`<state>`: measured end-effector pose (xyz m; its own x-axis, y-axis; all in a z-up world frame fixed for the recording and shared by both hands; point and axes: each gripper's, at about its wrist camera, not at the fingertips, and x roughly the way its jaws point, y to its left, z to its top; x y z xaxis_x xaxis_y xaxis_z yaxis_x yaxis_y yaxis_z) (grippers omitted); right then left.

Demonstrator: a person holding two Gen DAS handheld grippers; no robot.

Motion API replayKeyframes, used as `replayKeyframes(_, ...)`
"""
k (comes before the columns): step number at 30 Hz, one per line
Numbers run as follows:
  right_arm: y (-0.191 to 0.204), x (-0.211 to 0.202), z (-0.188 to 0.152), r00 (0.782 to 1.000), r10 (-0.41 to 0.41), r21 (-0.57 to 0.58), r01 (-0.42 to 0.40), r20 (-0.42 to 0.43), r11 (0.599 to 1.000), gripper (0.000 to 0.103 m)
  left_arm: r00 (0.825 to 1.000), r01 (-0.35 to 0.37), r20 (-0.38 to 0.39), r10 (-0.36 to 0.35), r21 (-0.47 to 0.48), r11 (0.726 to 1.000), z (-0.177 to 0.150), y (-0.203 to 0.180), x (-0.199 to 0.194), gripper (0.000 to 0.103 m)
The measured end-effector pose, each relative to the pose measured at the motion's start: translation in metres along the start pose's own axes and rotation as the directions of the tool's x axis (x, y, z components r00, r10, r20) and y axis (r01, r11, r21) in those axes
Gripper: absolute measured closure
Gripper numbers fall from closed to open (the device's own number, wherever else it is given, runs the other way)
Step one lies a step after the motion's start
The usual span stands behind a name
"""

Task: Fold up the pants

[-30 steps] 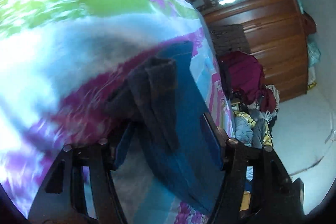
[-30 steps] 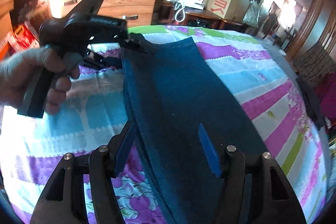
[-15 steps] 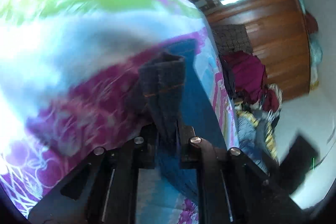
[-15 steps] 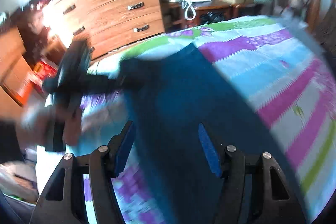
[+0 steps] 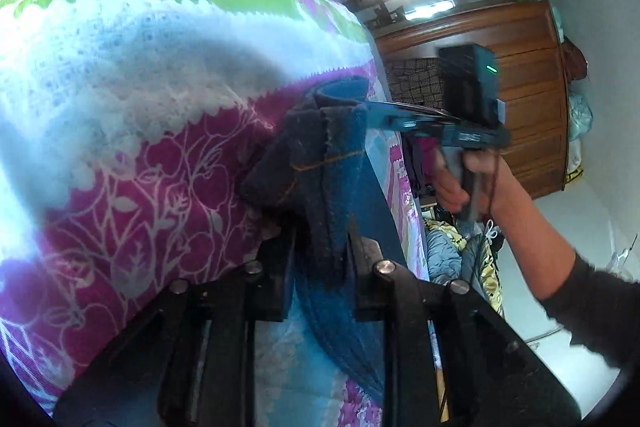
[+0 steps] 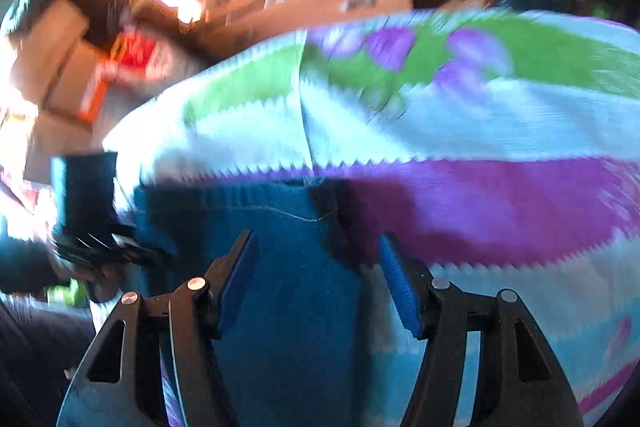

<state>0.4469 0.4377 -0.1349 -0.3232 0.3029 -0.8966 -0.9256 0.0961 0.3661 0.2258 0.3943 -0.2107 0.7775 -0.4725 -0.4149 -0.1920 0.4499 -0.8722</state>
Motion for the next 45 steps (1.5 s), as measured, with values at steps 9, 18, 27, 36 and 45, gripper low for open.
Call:
replayKeyframes(9, 0.011, 0.029, 0.024, 0.998, 0.048, -0.126, -0.054, -0.051, 0.991, 0.055, 0.999, -0.017, 0.027, 0.016, 0.009, 1.0, -0.002, -0.007, 0.006, 0.082)
replayKeyframes(18, 0.039, -0.045, -0.028, 0.986, -0.019, -0.204, 0.054, 0.168, 0.978, 0.077, 0.995, -0.098, 0.061, 0.083, 0.301, 0.948, -0.007, -0.09, -0.006, 0.094)
replayKeyframes(27, 0.037, -0.154, -0.146, 0.965, -0.102, -0.104, 0.13, 0.242, 0.986, 0.078, 0.994, -0.012, -0.072, 0.084, 0.679, 0.734, -0.07, -0.222, 0.023, 0.094)
replayKeyframes(36, 0.015, -0.204, -0.34, 0.95, -0.194, 0.047, 0.188, 0.244, 0.981, 0.08, 0.957, 0.13, -0.247, 0.15, 0.832, 0.54, -0.194, -0.29, 0.087, 0.092)
replayKeyframes(45, 0.007, -0.189, -0.495, 0.934, -0.237, 0.217, 0.181, 0.267, 0.959, 0.08, 0.895, 0.266, -0.388, 0.22, 0.86, 0.436, -0.288, -0.311, 0.132, 0.09)
